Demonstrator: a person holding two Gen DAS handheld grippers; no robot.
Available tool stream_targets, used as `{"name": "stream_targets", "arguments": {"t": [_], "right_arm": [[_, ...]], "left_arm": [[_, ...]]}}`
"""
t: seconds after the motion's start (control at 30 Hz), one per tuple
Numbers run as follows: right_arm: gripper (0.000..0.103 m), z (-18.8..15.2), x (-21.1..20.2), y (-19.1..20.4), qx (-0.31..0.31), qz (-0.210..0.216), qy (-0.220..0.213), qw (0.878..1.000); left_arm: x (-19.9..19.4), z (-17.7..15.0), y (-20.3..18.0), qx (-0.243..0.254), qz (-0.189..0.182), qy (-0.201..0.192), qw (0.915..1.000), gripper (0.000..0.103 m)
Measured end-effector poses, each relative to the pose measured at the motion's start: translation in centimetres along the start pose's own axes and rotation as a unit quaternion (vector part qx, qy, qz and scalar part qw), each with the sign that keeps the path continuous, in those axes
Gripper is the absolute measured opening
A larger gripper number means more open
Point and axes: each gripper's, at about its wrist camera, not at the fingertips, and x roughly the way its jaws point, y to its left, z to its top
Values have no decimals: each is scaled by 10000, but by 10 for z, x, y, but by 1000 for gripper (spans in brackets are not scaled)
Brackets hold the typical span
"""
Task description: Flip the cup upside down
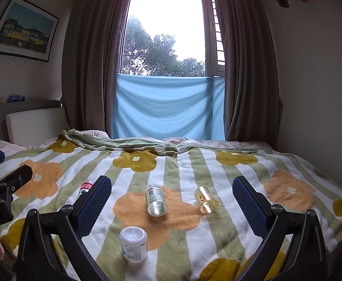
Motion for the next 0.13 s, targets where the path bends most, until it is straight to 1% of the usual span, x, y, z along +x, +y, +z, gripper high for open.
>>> {"name": "stream_targets", "arguments": {"t": [0.13], "right_arm": [[103, 0, 0, 0, 16, 4, 6, 10000]], "left_arm": [[-1, -1, 0, -11, -25, -31, 10000, 103]]}}
